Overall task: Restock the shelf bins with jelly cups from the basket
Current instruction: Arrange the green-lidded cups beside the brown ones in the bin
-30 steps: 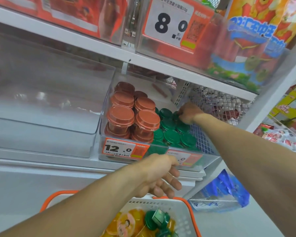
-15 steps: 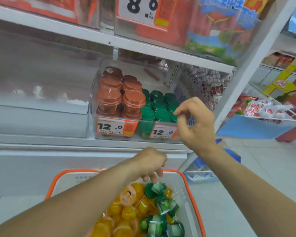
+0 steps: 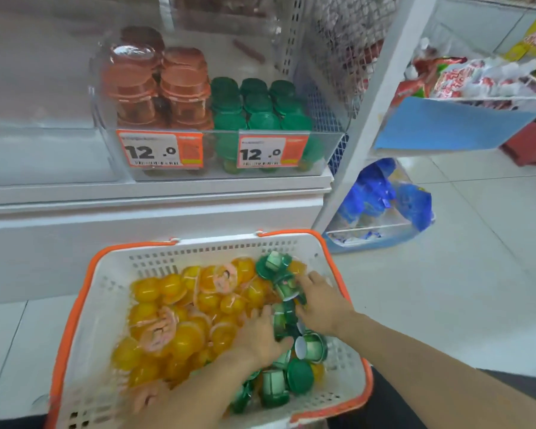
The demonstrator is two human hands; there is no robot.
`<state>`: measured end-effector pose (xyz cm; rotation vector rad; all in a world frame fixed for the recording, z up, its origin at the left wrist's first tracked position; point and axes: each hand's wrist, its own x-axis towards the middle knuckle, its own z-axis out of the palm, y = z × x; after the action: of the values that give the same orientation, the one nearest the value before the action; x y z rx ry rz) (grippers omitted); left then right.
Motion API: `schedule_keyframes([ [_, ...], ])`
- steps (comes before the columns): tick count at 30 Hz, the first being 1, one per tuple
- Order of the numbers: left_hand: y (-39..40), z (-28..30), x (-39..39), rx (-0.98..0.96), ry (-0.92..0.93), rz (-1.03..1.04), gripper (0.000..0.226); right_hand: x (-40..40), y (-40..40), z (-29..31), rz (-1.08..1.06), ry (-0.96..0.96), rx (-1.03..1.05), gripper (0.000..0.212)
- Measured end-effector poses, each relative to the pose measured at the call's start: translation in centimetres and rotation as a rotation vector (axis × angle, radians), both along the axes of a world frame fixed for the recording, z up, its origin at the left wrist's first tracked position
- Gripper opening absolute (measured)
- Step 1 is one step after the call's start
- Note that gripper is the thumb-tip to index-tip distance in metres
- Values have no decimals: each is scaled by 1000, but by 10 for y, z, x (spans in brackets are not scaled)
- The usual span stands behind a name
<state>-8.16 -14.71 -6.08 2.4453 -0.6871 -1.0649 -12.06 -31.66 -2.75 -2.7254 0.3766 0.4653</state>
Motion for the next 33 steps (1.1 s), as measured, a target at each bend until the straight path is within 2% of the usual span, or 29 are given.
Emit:
schedule_keyframes([
  [2,-1,-10,-15,5,-159,-71,73,6,1,-6,33,21,-107,69],
  [4,0,-16,-18,-40,-257,-56,67,13,5,-10,55,20,-181,73],
  [6,2,-16,-11,-73,-237,-42,59,23,8,-13,-20,17,-123,73],
  [7,4,-15,-5,-128,-164,-3,54,28,9,-16,-61,7,-82,70],
  [11,16,11,26,-450,533,359,38,41,14,-21,-182,-5,0,65],
  [14,28,27,46,-590,1094,468,46,46,20,-21,-249,19,-10,65],
  [16,36,36,54,-679,1319,533,45,51,23,-17,-305,47,38,67],
  [18,42,44,56,-714,1409,622,41,56,23,-7,-358,91,113,71],
  [20,45,49,57,-699,1377,683,43,65,21,15,-346,185,137,68],
  [22,46,53,58,-674,1298,653,44,74,20,50,-307,292,191,59],
  [25,46,70,60,-634,1193,517,46,86,22,109,-291,352,439,45],
  [28,42,99,63,-655,1108,441,58,92,27,157,-279,268,642,37],
  [31,35,133,68,-810,1030,450,67,93,33,197,-286,97,788,18],
  [33,30,157,71,-940,1010,487,70,92,37,217,-321,-21,842,16],
])
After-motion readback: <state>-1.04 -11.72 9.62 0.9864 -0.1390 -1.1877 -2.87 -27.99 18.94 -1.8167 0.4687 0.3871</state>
